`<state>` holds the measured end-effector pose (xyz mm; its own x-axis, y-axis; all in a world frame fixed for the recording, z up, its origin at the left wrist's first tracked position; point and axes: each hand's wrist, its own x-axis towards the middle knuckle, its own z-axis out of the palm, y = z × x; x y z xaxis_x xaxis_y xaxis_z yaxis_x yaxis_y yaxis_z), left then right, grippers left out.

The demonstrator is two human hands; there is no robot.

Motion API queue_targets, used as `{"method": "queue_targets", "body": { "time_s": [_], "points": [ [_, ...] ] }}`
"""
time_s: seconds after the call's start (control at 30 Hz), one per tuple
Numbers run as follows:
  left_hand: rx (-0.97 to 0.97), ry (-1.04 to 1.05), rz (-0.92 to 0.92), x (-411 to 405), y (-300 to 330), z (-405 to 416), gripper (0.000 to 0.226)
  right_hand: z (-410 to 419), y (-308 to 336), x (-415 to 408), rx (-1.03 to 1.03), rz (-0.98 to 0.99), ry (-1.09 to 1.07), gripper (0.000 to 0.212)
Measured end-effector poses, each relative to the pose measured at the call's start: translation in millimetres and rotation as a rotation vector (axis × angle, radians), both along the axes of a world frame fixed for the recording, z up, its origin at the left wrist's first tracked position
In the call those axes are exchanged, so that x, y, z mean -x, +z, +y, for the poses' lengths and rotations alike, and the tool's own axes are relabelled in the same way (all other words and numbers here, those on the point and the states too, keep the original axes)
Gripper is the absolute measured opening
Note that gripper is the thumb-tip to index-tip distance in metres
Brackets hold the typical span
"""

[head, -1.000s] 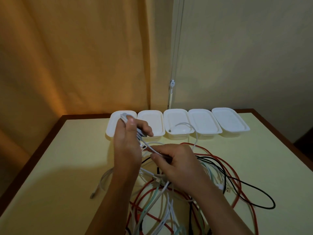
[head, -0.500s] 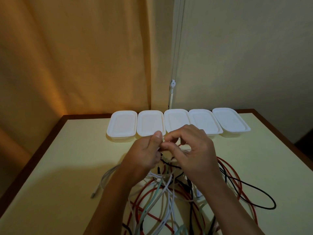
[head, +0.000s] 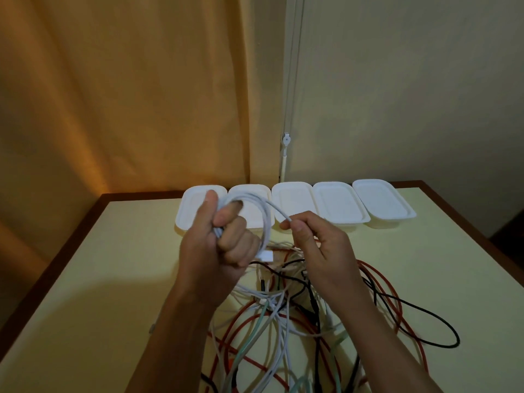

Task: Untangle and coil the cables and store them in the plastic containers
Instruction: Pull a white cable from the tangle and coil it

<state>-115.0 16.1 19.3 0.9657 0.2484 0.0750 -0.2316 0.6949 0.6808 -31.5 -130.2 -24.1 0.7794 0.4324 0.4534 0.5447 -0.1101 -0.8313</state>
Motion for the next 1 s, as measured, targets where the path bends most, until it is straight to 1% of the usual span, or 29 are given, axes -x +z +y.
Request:
{"method": "queue_targets", "body": {
  "time_s": [0.07, 0.17, 0.23, 0.33, 0.43, 0.6, 0.7, 0.77, 0.83, 0.9, 0.97, 1.0],
  "points": [
    [0.071, 0.143, -0.056, -1, 1, 3, 0.052, 0, -2, -2, 0.008, 0.011, -0.023, 0.022],
    [0.132, 0.304, -0.148, -6, -4, 6, 0.046, 3, -4, -1, 0.045, -0.047, -0.026, 0.021],
    [0.149, 0.365, -0.182, -10, -6, 6, 0.042, 6, -5, 2, 0.11, -0.074, -0.003, 0.024],
    [0.096, 0.398, -0.194, -13, -10, 5, 0.036, 12, -6, 9, 0.215, -0.031, 0.023, 0.024],
    [-0.007, 0.436, -0.167, -14, -14, 4, 0.033, 13, -4, 13, 0.242, -0.02, 0.017, 0.023],
    [-0.184, 0.537, -0.138, -18, -15, 2, 0.03, 17, -1, 17, 0.274, -0.121, -0.026, 0.025],
    [-0.361, 0.589, -0.076, -16, -16, -1, 0.037, 19, 1, 21, 0.259, -0.14, -0.078, 0.024],
    [-0.485, 0.63, -0.012, -16, -18, -3, 0.044, 19, 2, 24, 0.231, -0.097, -0.111, 0.03],
    [-0.615, 0.683, 0.066, -17, -21, -7, 0.046, 21, 3, 26, 0.258, -0.126, -0.065, 0.026],
    [-0.714, 0.693, 0.122, -18, -24, -11, 0.044, 23, 4, 31, 0.299, -0.171, 0.02, 0.025],
    [-0.796, 0.665, 0.157, -17, -26, -14, 0.044, 23, 6, 32, 0.255, -0.176, 0.036, 0.021],
    [-0.867, 0.669, 0.183, -17, -28, -14, 0.045, 21, 8, 31, 0.204, -0.157, 0.03, 0.016]
  ]
}}
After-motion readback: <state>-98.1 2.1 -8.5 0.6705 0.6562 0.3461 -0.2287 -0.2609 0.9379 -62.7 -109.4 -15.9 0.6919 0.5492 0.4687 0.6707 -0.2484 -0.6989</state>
